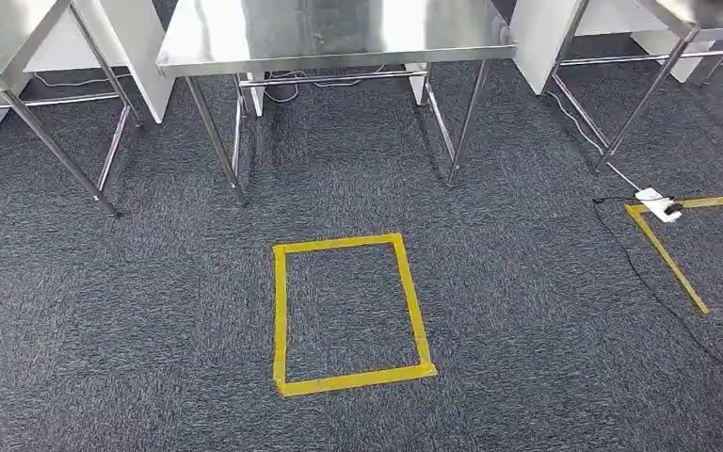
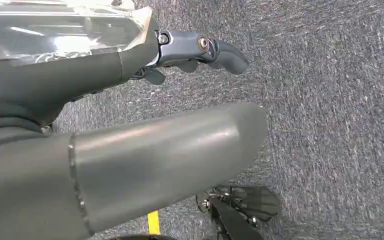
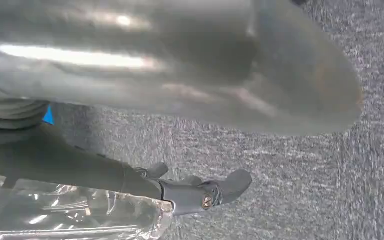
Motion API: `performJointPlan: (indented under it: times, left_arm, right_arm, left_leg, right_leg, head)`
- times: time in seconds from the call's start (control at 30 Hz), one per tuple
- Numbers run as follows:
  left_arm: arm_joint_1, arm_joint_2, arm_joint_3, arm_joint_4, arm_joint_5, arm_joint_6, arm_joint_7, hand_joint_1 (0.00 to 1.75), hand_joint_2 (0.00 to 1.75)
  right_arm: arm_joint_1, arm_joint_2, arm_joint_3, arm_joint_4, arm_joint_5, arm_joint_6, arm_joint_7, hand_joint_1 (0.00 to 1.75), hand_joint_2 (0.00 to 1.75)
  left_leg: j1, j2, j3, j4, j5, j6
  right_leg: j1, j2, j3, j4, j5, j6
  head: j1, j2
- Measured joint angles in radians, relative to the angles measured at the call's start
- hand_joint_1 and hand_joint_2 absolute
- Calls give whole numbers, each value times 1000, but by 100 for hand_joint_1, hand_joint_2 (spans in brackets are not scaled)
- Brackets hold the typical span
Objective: Take the parts from the cabinet and place them on the table.
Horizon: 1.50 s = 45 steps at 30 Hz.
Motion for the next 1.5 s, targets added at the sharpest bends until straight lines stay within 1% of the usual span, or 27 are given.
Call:
performJointPlan:
  times: [0.03,0.1,0.13,0.23,0.43,0.47,0.53,0.83,0.87,0.9,0.93,0.97,1.0,1.03,1.07,1.1,1.13,1.17,1.2,1.23,1.27,1.3,1.33,1.37,1.43,1.47,1.5]
  left_arm:
    - [-1,-1,0,0,0,1,0,0,0]
    - [-1,-2,0,0,0,1,0,0,0]
    - [-1,-3,0,0,0,2,2,0,0]
    - [-1,-3,0,0,0,3,3,0,0]
    - [-1,-3,0,0,0,6,5,0,0]
    - [-1,-3,0,0,0,6,5,0,0]
    - [-1,-3,0,0,0,6,5,0,0]
    - [-1,-3,1,0,0,6,2,0,0]
    - [-1,-3,1,0,-1,6,1,0,0]
    - [-1,-3,1,0,-2,6,1,0,0]
    - [-1,-2,1,0,-3,6,1,0,0]
    - [-1,-2,0,0,-5,6,1,0,0]
    - [-1,-4,0,0,-6,6,1,0,0]
    - [-1,-5,0,0,-6,6,1,0,0]
    - [-2,-5,0,0,-6,6,0,0,0]
    - [-2,-6,0,0,-6,6,0,0,0]
    - [-2,-6,0,0,-6,6,0,0,0]
    - [-1,-7,0,0,-6,6,0,0,0]
    - [0,-7,1,0,-6,6,1,0,0]
    - [0,-8,1,0,-6,6,2,0,0]
    - [-1,-8,0,0,-6,6,2,0,0]
    - [-2,-8,1,0,-7,6,2,0,0]
    - [-3,-6,0,0,-8,6,2,0,0]
    - [-3,-6,1,0,-8,6,2,0,0]
    - [-3,-6,0,0,-9,6,2,0,0]
    - [-1,-5,1,0,-10,7,3,0,0]
    - [1,-5,1,0,-10,8,3,0,0]
  right_arm:
    - [0,-2,0,0,0,0,0,0,0]
    - [-1,-3,0,0,2,2,0,0,0]
    - [-1,-3,0,0,3,2,0,0,0]
    - [-1,-4,0,0,3,2,0,0,0]
    - [-1,-4,1,0,6,2,-1,0,0]
    - [-1,-4,1,0,6,2,-2,0,0]
    - [-1,-4,1,0,6,2,-2,0,0]
    - [-1,-5,2,0,14,14,-16,0,0]
    - [0,-4,4,0,20,16,-16,0,0]
    - [0,-3,9,0,28,16,-13,0,0]
    - [0,-2,16,0,35,16,-11,0,0]
    - [0,-2,21,0,36,16,-10,0,0]
    - [-1,-4,24,0,36,16,-8,0,0]
    - [0,-7,25,0,37,16,-8,0,0]
    - [1,-6,26,0,38,16,-6,0,0]
    - [2,-6,26,0,39,16,-5,0,0]
    - [4,-6,26,0,40,16,-5,0,0]
    - [6,-7,27,0,39,16,-4,0,0]
    - [7,-8,27,0,39,16,-4,0,0]
    - [7,-10,27,0,38,16,-2,0,0]
    - [6,-11,27,0,39,16,-2,0,0]
    - [6,-11,29,0,39,16,-2,0,0]
    - [5,-7,30,0,39,19,-1,0,0]
    - [5,-8,32,0,39,20,0,0,0]
    - [6,-8,35,0,42,20,1,0,0]
    - [5,-7,37,0,42,20,2,0,0]
    - [5,-7,39,0,42,20,2,0,0]
  left_leg:
    - [-2,0,1,-6,1,-23]
    - [-9,-1,-1,-5,2,-12]
    - [-12,-1,-2,-5,3,-11]
    - [-19,-1,-5,-3,5,-2]
    - [-23,0,-7,-1,7,3]
    - [-23,0,-8,-1,7,4]
    - [-23,0,-12,-1,10,7]
    - [-17,0,-14,-1,12,6]
    - [-21,0,-19,9,9,12]
    - [-20,-1,-21,8,10,16]
    - [-20,-1,-21,6,12,18]
    - [-18,-1,-18,-5,18,23]
    - [-4,4,-11,-19,29,26]
    - [-5,5,-12,-23,34,34]
    - [-4,6,-16,-23,34,34]
    - [-5,7,-19,-23,35,33]
    - [-5,6,-24,-22,37,31]
    - [-5,2,-26,-21,39,28]
    - [-3,-1,-28,-20,41,24]
    - [1,-6,-30,-17,42,20]
    - [7,-15,-35,-8,40,11]
    - [8,-22,-41,6,36,2]
    - [2,-27,-52,24,29,-9]
    - [1,-34,-55,30,23,-17]
    - [5,-39,-55,27,28,-22]
    - [11,-45,-57,30,31,-29]
    - [15,-39,-60,38,25,-32]
  right_leg:
    - [2,-1,-2,-13,0,-27]
    - [1,-1,-2,-17,8,-22]
    - [-1,-1,-3,-17,10,-22]
    - [-8,-1,-5,-19,16,-13]
    - [-12,-1,-4,-20,21,-1]
    - [-13,-1,-3,-20,22,5]
    - [-13,-1,-4,-20,25,8]
    - [-12,-1,-8,-20,25,8]
    - [-25,-1,-6,-24,30,15]
    - [-27,-1,-6,-23,30,16]
    - [-26,-1,-6,-25,32,19]
    - [-18,-1,-7,-26,34,22]
    - [-17,-2,-16,-6,20,17]
    - [-14,1,-45,51,-20,4]
    - [-15,1,-82,128,-60,-5]
    - [-16,1,-124,221,-100,-10]
    - [-15,1,-155,295,-127,-8]
    - [-16,1,-166,330,-135,-2]
    - [-18,1,-151,310,-126,7]
    - [-21,1,-112,247,-102,18]
    - [-26,4,-47,134,-64,33]
    - [-34,20,8,41,-39,43]
    - [-33,44,18,13,-45,39]
    - [-28,33,14,17,-41,19]
    - [-23,24,15,25,-42,3]
    - [-24,17,16,25,-39,-7]
    - [-28,12,14,24,-34,-14]
  head:
    - [7,0]
    - [8,0]
    - [9,0]
    - [9,0]
    - [9,0]
    - [8,0]
    - [8,0]
    - [8,0]
    - [7,0]
    - [5,0]
    - [7,0]
    - [7,0]
    - [7,0]
    - [9,0]
    - [18,0]
    - [19,0]
    - [19,0]
    - [21,0]
    - [21,0]
    - [21,0]
    - [22,0]
    - [24,0]
    - [31,0]
    - [31,0]
    - [26,0]
    - [26,0]
    - [25,0]
